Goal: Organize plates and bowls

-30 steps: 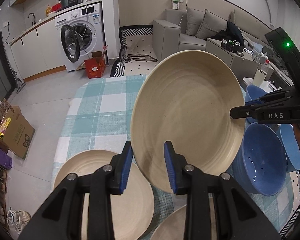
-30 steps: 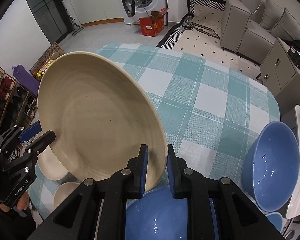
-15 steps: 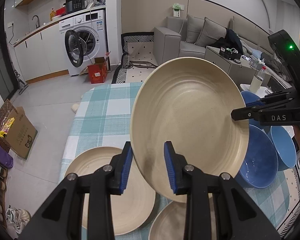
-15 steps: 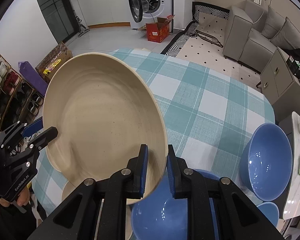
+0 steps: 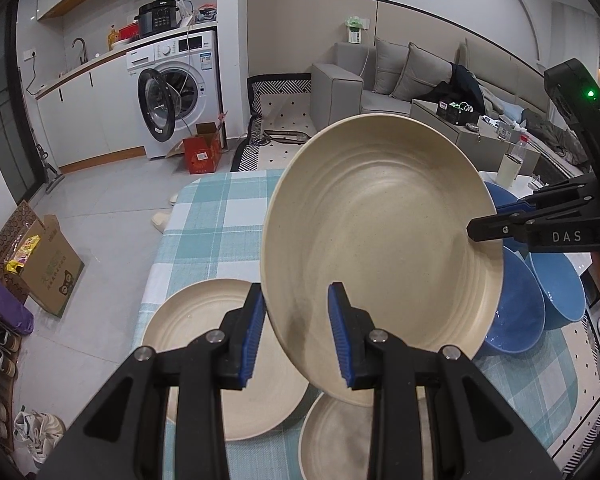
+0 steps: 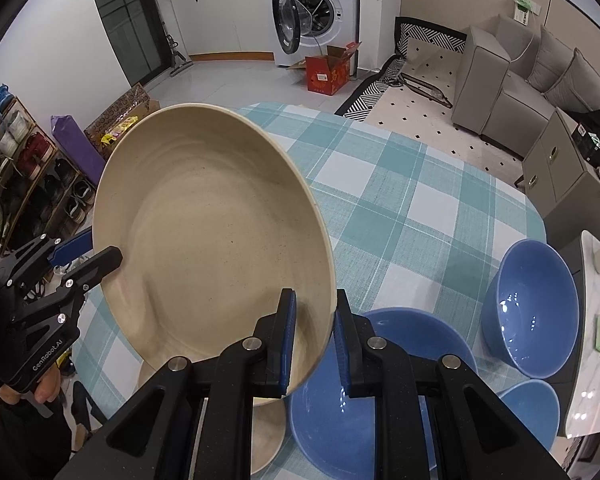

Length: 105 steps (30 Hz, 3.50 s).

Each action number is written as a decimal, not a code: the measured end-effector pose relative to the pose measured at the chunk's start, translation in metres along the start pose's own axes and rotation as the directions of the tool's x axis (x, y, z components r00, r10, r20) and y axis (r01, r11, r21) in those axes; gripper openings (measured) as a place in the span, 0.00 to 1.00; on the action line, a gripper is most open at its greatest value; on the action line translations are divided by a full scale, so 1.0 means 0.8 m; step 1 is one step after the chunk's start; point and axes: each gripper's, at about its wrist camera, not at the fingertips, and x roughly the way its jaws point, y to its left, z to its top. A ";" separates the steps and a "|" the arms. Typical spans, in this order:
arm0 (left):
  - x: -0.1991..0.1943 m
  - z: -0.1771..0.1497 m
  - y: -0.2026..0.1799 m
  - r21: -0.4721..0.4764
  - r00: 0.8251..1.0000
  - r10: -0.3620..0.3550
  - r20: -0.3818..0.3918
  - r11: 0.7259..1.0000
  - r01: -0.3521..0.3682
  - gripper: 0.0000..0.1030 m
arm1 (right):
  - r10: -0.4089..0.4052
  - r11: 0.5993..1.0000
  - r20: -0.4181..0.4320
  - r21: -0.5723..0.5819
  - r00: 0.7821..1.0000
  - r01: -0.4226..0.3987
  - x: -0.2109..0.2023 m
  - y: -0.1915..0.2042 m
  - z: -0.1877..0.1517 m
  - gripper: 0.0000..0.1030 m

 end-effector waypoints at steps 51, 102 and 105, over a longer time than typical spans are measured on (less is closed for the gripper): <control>-0.025 -0.098 -0.006 -0.008 0.996 -0.030 -0.084 1.000 0.030 0.29 | 0.029 0.997 -0.057 -0.069 0.998 -0.033 0.011 0.055 -0.133 0.18; 0.009 -0.154 -0.017 0.027 0.978 -0.055 -0.200 0.998 0.061 0.29 | 0.007 0.996 -0.173 -0.085 0.985 -0.022 0.060 0.068 -0.191 0.18; 0.012 -0.156 -0.019 0.031 0.976 -0.055 -0.208 0.998 0.063 0.29 | 0.003 0.996 -0.181 -0.086 0.983 -0.019 0.063 0.067 -0.194 0.18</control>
